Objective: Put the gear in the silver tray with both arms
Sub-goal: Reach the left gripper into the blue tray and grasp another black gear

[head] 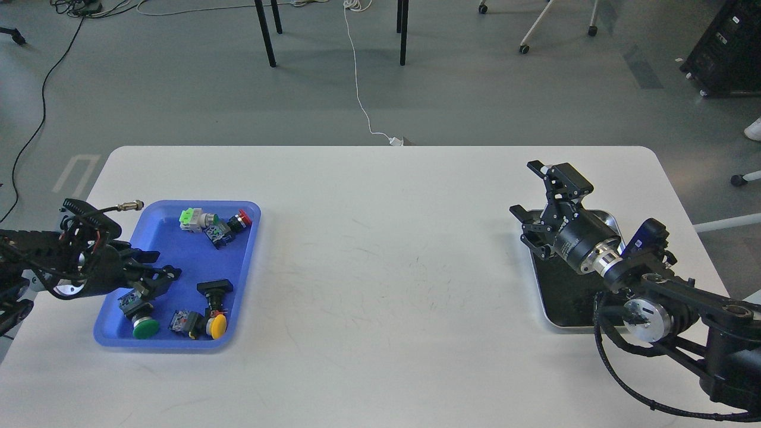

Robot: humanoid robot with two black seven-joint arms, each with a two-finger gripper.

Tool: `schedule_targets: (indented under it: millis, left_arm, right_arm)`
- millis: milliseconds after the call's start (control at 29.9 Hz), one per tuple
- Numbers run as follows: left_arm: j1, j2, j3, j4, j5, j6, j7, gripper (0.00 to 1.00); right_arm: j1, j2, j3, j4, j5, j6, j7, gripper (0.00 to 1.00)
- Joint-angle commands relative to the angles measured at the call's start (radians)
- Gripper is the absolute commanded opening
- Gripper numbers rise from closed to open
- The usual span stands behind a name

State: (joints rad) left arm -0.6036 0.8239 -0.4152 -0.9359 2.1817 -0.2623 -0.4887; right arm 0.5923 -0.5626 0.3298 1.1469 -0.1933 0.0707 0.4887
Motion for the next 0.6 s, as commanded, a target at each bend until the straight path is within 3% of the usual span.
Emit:
schedule_targets:
  millis: [0,67,167,267,568]
  left_arm:
    - [0.004,-0.002,0.007,0.005,0.0,0.0,0.0,0.57]
    - [0.005,0.0,0.009,0.009,0.0,0.0,0.0,0.49]
    - [0.005,-0.002,0.009,0.011,0.0,0.0,0.0,0.29]
    - [0.005,-0.002,0.009,0.011,0.0,0.0,0.0,0.21]
    - [-0.008,0.004,0.024,0.014,0.0,0.014,0.0,0.15]
  right_arm:
    - [0.0,0.0,0.002,0.001,0.0,0.0,0.0,0.96]
    - [0.0,0.0,0.002,0.001,0.0,0.0,0.0,0.96]
    - [0.0,0.0,0.002,0.002,0.0,0.0,0.0,0.96]
    - [0.0,-0.002,0.002,0.002,0.0,0.0,0.0,0.96]
    - [0.001,-0.007,0.005,0.002,-0.006,0.0,0.0,0.96]
